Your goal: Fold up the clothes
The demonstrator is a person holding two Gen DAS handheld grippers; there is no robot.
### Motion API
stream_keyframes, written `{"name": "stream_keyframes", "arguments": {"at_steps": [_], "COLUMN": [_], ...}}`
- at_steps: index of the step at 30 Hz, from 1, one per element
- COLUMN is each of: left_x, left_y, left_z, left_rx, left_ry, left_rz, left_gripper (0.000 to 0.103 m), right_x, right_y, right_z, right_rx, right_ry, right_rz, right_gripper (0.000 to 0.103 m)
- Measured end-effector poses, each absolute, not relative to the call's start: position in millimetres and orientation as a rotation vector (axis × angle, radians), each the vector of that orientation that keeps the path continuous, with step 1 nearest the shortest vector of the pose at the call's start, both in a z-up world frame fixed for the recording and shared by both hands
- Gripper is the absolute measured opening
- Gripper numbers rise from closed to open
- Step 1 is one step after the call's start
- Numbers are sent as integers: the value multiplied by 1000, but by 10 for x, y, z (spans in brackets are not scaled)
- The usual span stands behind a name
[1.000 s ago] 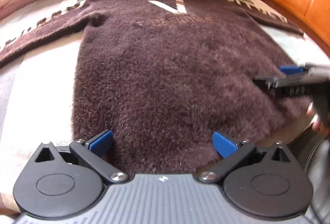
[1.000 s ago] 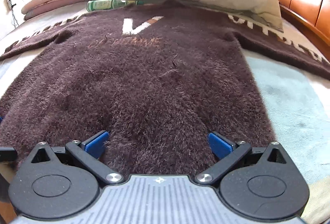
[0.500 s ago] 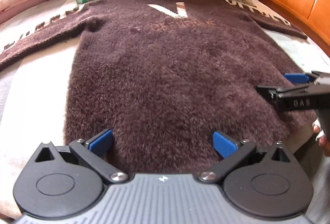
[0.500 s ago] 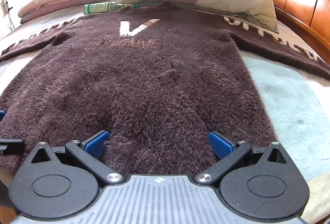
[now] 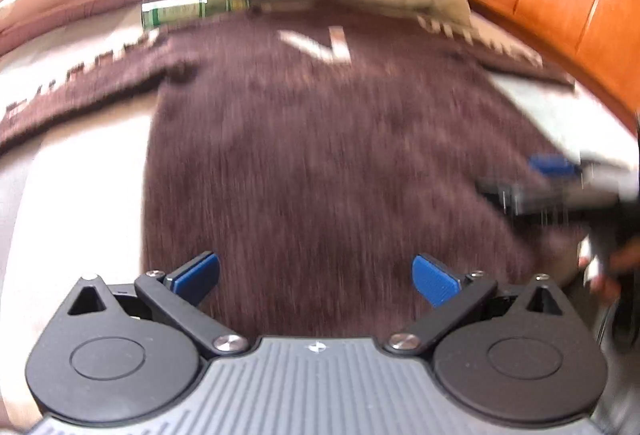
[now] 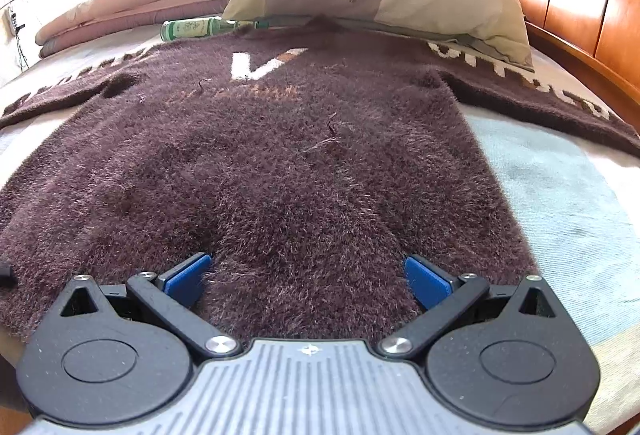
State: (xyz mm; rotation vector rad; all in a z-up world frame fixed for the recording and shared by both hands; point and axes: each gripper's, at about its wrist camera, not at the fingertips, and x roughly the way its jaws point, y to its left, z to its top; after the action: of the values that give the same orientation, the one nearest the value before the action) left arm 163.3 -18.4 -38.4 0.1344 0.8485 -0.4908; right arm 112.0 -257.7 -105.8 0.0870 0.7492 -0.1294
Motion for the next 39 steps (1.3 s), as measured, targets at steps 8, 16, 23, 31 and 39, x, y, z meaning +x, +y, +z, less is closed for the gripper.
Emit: {"name": "stream_keyframes", "arguments": {"at_steps": [8,16,23,31,39], "left_x": [2216,1910,1833,1998,1876], "left_y": [-513,-427,-287,-503,-473], "left_z": [-457,-687,-587,-577,-681], "left_rx": [155,188,155,139,141], "left_ry": [892,878,887,870,854], "left_rz": [-468,-470,-501,-536,-535], "left_gripper": [102,102,102,102,102], "right_x": [1132,1160,1144,1136,1142], "right_y": [-2594,-2596,-2601,-2596,-2582], "right_z": [-1040,-1034,-1045,-1052,-1055], "right_rx": [88,86,80,80,80], "right_ry": [770,788,772,764,762], "right_rz": [-116,-112,-107,-110,-119], "right_gripper": [103,103,103,103,103]}}
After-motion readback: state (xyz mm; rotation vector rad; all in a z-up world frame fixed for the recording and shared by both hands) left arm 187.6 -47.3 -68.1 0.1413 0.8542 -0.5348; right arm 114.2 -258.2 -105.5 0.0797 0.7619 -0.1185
